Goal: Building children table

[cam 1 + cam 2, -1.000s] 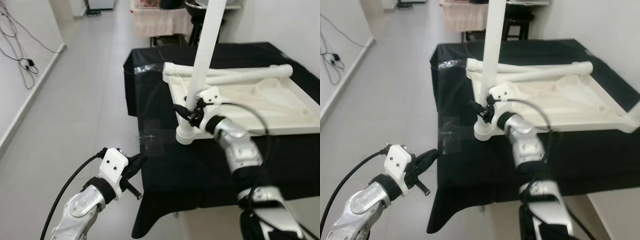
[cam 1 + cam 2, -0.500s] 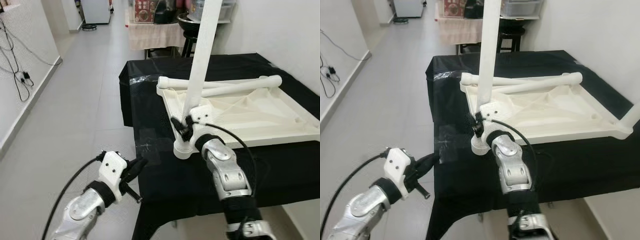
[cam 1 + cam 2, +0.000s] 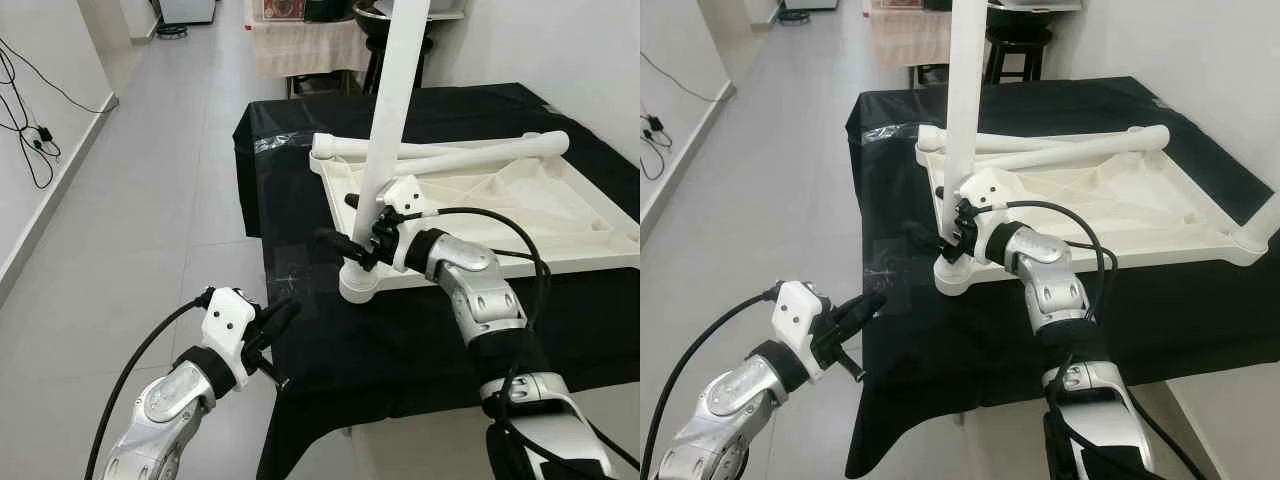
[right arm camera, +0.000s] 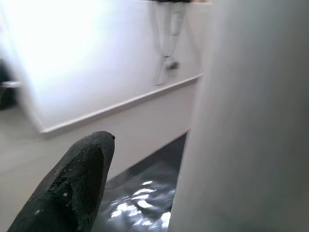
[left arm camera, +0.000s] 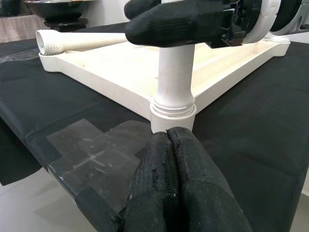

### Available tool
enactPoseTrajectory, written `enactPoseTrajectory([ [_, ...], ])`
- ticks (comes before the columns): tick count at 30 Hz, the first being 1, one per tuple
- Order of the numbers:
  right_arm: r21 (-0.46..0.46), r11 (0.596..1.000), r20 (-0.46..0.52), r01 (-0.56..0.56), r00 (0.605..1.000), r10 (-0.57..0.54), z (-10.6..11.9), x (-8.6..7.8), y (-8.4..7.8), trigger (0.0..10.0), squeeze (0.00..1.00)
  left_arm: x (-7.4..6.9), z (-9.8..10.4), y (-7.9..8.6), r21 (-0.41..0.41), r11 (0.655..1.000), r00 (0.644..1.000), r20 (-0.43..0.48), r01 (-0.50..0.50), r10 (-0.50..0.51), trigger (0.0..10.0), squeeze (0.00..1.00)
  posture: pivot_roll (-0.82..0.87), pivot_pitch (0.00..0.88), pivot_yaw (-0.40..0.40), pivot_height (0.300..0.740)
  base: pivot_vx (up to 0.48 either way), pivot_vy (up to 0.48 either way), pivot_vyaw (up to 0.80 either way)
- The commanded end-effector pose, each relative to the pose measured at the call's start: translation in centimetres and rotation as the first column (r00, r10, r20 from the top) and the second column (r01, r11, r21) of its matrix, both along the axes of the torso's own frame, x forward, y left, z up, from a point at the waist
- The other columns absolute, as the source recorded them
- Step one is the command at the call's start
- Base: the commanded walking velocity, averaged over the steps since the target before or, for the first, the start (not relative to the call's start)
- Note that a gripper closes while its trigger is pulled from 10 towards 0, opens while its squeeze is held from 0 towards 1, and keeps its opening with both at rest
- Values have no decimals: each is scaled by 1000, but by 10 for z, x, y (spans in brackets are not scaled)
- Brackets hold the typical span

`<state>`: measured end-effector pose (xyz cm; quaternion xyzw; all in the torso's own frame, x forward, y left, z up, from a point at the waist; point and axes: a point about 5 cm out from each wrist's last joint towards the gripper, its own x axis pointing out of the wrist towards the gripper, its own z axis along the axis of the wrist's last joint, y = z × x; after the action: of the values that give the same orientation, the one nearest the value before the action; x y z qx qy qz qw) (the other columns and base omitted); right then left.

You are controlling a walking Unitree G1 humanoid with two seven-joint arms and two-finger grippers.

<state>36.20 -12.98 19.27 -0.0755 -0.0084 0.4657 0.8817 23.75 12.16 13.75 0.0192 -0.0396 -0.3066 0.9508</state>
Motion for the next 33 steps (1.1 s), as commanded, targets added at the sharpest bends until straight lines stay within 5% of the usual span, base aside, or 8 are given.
enactPoseTrajectory([
  [1,10,999,13,-52,999,52,5,1,5,10000,0,-1,-2,0,4,1000,1000,-16,-5,5,10000,0,0,38,-36,740,0,0,0],
  [2,48,995,-18,-88,996,88,7,3,5,10000,0,-1,-2,0,2,1000,1000,-15,-6,6,10000,0,1,42,-36,740,0,0,0],
  [3,61,991,-33,-120,992,123,8,5,4,0,0,-1,-2,-1,-1,1000,1000,-14,-5,5,10000,0,6,43,-35,740,0,0,0],
  [17,65,992,-44,-109,993,112,-2,6,-11,0,0,-2,-4,-1,-4,1000,1000,-17,-7,7,10000,0,2,56,-32,740,0,0,0],
  [22,-5,981,-65,195,979,-195,-29,0,-19,0,0,-1,-4,1,-2,1000,1000,-17,-10,10,10000,0,-5,60,-34,740,0,0,0],
  [23,37,885,-79,464,884,-461,-34,4,-20,0,0,-1,-4,2,-2,1000,1000,-17,-11,11,10000,0,-14,71,-30,740,0,0,0],
  [25,15,793,-100,609,790,-605,-51,-23,3,0,0,-1,-3,3,2,1000,1000,-18,-5,5,10000,0,-3,81,-27,740,0,0,0],
  [33,-26,825,-71,564,822,-564,-50,-28,18,0,0,-1,0,2,-6,1000,1000,-19,-4,4,10000,0,-16,81,-18,740,0,0,0],
])
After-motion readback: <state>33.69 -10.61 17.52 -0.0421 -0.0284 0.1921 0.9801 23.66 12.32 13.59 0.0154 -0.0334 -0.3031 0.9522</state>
